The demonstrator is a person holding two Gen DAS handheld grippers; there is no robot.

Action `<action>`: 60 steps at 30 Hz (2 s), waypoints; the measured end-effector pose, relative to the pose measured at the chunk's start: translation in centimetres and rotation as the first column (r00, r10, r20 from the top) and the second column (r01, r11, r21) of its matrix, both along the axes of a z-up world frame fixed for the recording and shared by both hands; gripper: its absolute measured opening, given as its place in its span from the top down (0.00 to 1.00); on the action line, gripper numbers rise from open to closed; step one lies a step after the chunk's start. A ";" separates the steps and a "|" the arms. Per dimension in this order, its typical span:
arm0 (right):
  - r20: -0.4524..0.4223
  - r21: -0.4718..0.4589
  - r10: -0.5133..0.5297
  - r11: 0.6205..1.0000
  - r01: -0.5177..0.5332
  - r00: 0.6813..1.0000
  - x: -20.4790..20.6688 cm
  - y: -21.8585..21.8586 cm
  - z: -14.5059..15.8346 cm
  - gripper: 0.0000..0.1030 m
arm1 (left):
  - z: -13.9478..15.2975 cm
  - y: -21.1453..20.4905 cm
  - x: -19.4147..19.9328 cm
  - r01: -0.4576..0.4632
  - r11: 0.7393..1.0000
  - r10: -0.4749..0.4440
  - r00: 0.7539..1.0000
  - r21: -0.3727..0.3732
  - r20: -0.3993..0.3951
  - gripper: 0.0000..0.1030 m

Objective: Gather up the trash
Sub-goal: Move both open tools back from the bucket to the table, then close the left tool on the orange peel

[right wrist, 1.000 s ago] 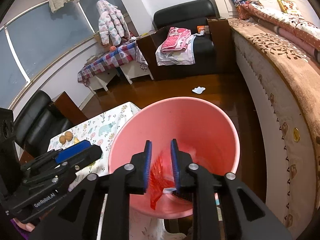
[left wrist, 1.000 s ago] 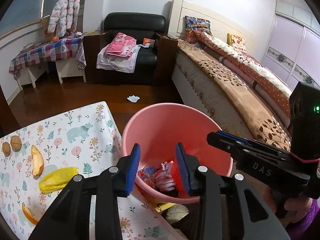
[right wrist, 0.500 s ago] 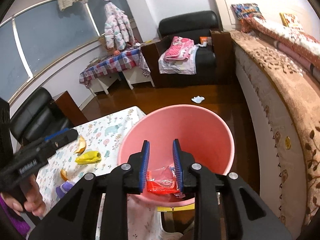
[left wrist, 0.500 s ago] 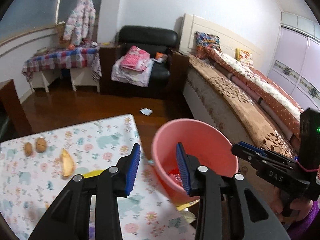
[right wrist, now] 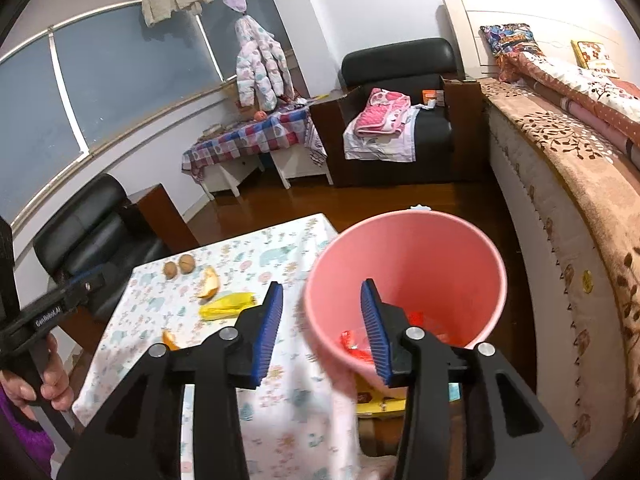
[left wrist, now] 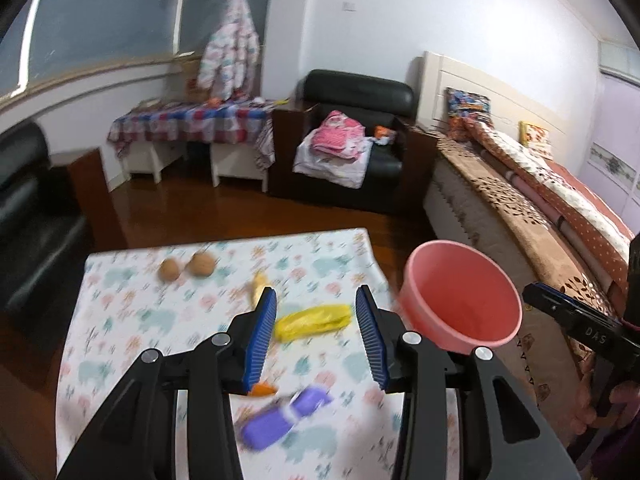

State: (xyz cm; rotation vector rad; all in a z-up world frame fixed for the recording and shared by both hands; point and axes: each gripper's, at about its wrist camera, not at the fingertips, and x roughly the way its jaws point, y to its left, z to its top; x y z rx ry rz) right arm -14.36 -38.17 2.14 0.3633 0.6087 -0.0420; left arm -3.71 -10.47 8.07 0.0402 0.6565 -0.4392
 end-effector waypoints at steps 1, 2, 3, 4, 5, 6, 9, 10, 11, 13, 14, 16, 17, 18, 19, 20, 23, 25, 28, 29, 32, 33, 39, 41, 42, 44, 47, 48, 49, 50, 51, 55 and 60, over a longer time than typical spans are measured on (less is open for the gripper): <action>-0.004 0.003 0.009 1.000 -0.009 1.000 -0.2 0.5 -0.1 0.60 | -0.2 0.9 -0.6 -0.015 1.000 0.015 1.000 0.004 0.001 0.61; -0.011 0.007 0.027 1.000 -0.027 1.000 -0.3 1.4 -0.4 0.60 | -0.4 1.4 -1.0 -0.024 1.000 0.024 1.000 0.009 0.005 0.61; -0.015 0.006 0.035 0.999 -0.035 0.999 -0.5 1.8 -0.5 0.60 | -0.7 2.0 -1.7 -0.032 0.999 0.032 0.999 0.015 0.006 0.60; -0.021 0.001 0.044 0.999 -0.044 0.999 -0.7 2.6 -0.7 0.60 | -0.9 2.6 -2.2 -0.035 0.999 0.035 0.999 0.020 0.003 0.60; -0.025 -0.001 0.049 0.999 -0.049 0.998 -0.8 3.2 -0.9 0.60 | -1.2 3.2 -2.7 -0.037 0.999 0.037 0.999 0.026 -0.003 0.60; -0.032 -0.002 0.056 0.998 -0.056 0.998 -1.0 3.9 -1.1 0.60 | -1.5 3.7 -3.2 -0.035 0.999 0.036 0.999 0.032 -0.009 0.60; -0.056 0.009 0.077 0.997 -0.076 0.995 -1.5 5.5 -1.8 0.59 | -2.5 4.8 -4.7 -0.031 0.997 0.032 0.999 0.068 -0.011 0.60; -0.067 0.016 0.087 0.996 -0.086 0.994 -1.6 5.9 -2.0 0.59 | -2.8 4.9 -5.2 -0.026 0.996 0.027 1.000 0.080 -0.009 0.60; -0.074 0.022 0.094 0.995 -0.093 0.993 -1.6 6.2 -2.2 0.59 | -3.0 5.0 -5.4 -0.023 0.996 0.024 1.000 0.086 -0.010 0.60; -0.089 0.048 0.107 0.993 -0.103 0.990 -1.8 6.7 -2.4 0.59 | -3.6 5.3 -5.9 -0.008 0.996 0.010 1.000 0.088 -0.021 0.60; -0.098 0.079 0.121 0.990 -0.114 0.988 -1.9 6.9 -2.5 0.59 | -3.8 5.5 -6.1 0.000 0.996 0.002 1.000 0.087 -0.028 0.60; -0.112 0.107 0.142 0.986 -0.130 0.984 -1.8 7.2 -2.8 0.59 | -4.3 5.9 -6.1 0.004 0.997 -0.001 0.999 0.081 -0.038 0.60; -0.116 0.104 0.147 0.985 -0.135 0.982 -1.6 7.4 -2.8 0.59 | -4.4 6.0 -5.9 0.003 0.997 0.001 0.999 0.075 -0.044 0.60; -0.121 0.092 0.154 0.985 -0.143 0.981 -1.6 7.7 -2.8 0.59 | -4.5 6.3 -5.6 -0.003 0.998 0.006 0.999 0.065 -0.053 0.60; -0.127 0.082 0.160 0.985 -0.151 0.979 -1.6 8.0 -2.8 0.59 | -4.8 6.5 -5.3 -0.009 0.998 0.013 0.998 0.055 -0.066 0.60; -0.132 0.080 0.166 0.985 -0.156 0.977 -1.5 8.2 -2.9 0.59 | -5.0 6.6 -5.0 -0.011 0.999 0.015 0.997 0.049 -0.075 0.60; -0.154 0.088 0.187 0.981 -0.175 0.970 -1.2 8.4 -3.2 0.59 | -5.8 6.6 -3.9 -0.015 0.999 0.020 0.993 0.040 -0.113 0.60; -0.168 0.087 0.197 0.979 -0.185 0.966 -0.9 8.6 -3.6 0.59 | -6.4 6.4 -3.2 -0.021 0.999 0.027 0.991 0.047 -0.130 0.60; -0.183 0.102 0.234 0.970 -0.219 0.955 -0.1 8.8 -4.2 0.59 | -7.6 5.9 -1.3 -0.039 0.998 0.048 0.981 0.053 -0.186 0.60; -0.186 0.103 0.244 0.968 -0.228 0.952 0.2 8.8 -4.4 0.59 | -8.1 5.8 -0.6 -0.047 0.998 0.056 0.977 0.049 -0.208 0.60; -0.190 0.125 0.273 0.959 -0.253 0.943 1.2 8.7 -5.0 0.59 | -9.1 5.5 1.4 -0.078 0.996 0.084 0.958 0.032 -0.274 0.61; -0.192 0.131 0.281 0.957 -0.259 0.940 1.6 8.6 -5.2 0.59 | -9.5 5.5 2.1 -0.093 0.995 0.096 0.950 0.023 -0.298 0.61; -0.210 0.146 0.318 0.945 -0.292 0.924 3.6 8.7 -6.3 0.60 | -11.4 5.0 6.3 -0.197 0.980 0.172 0.885 -0.015 -0.432 0.60; -0.218 0.139 0.321 0.945 -0.296 0.922 4.2 8.7 -6.6 0.59 | -12.2 4.9 7.5 -0.226 0.974 0.194 0.860 -0.013 -0.471 0.60; -0.219 0.127 0.322 0.945 -0.300 0.921 4.7 8.7 -6.7 0.59 | -12.6 4.7 8.1 -0.240 0.971 0.208 0.846 -0.002 -0.490 0.60; -0.220 0.098 0.323 0.946 -0.309 0.920 5.4 8.8 -6.7 0.59 | -13.4 4.4 8.9 -0.256 0.967 0.230 0.828 0.020 -0.511 0.60; -0.223 0.057 0.334 0.942 -0.330 0.916 6.3 9.0 -6.8 0.59 | -14.1 3.8 9.6 -0.259 0.965 0.240 0.818 0.038 -0.522 0.59; -0.225 0.045 0.338 0.941 -0.337 0.914 6.8 9.1 -6.8 0.59 | -14.2 3.4 9.8 -0.255 0.966 0.242 0.819 0.049 -0.520 0.59; -0.227 0.033 0.342 0.939 -0.343 0.912 7.3 9.2 -6.8 0.59 | -14.2 3.2 9.9 -0.251 0.966 0.245 0.820 0.060 -0.517 0.59; -0.228 0.027 0.345 0.937 -0.348 0.911 7.6 9.2 -6.9 0.60 | -14.3 2.9 10.0 -0.245 0.967 0.249 0.825 0.075 -0.507 0.59; -0.228 0.022 0.348 0.935 -0.353 0.909 8.1 9.3 -6.9 0.59 | -14.3 2.6 10.0 -0.238 0.967 0.251 0.830 0.091 -0.498 0.59; -0.229 0.007 0.369 0.926 -0.377 0.901 10.2 9.7 -6.8 0.59 | -14.5 2.2 10.0 -0.215 0.970 0.244 0.847 0.115 -0.473 0.66; -0.230 0.005 0.416 0.904 -0.427 0.880 13.0 11.5 -6.5 0.59 | -13.9 3.4 10.0 -0.231 0.970 0.238 0.858 0.072 -0.455 0.81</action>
